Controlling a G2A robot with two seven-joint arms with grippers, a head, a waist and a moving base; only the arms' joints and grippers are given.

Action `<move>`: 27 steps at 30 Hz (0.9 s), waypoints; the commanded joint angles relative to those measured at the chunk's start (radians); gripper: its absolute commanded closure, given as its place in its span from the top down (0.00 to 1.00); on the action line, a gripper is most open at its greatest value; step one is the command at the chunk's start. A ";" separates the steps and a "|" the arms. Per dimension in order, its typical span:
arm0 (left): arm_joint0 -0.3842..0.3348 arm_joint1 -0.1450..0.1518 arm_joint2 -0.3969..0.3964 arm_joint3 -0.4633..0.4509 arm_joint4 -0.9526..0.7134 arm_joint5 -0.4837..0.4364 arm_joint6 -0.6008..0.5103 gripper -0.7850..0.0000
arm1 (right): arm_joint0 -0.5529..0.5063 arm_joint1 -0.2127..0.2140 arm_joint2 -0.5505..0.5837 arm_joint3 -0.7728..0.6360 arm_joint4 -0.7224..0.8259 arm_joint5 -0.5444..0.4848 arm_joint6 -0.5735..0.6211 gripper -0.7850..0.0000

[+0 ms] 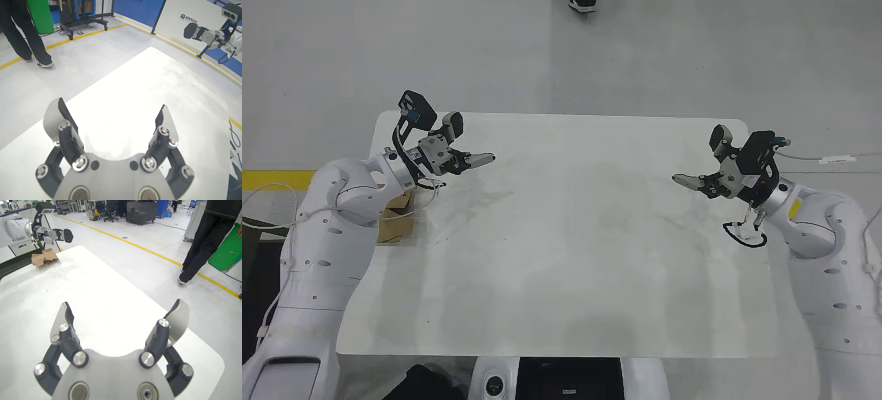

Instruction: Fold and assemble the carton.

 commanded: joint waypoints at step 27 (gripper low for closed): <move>-0.018 0.006 -0.070 0.040 -0.429 0.260 -0.231 1.00 | 0.000 0.000 0.000 0.000 0.000 0.000 0.000 1.00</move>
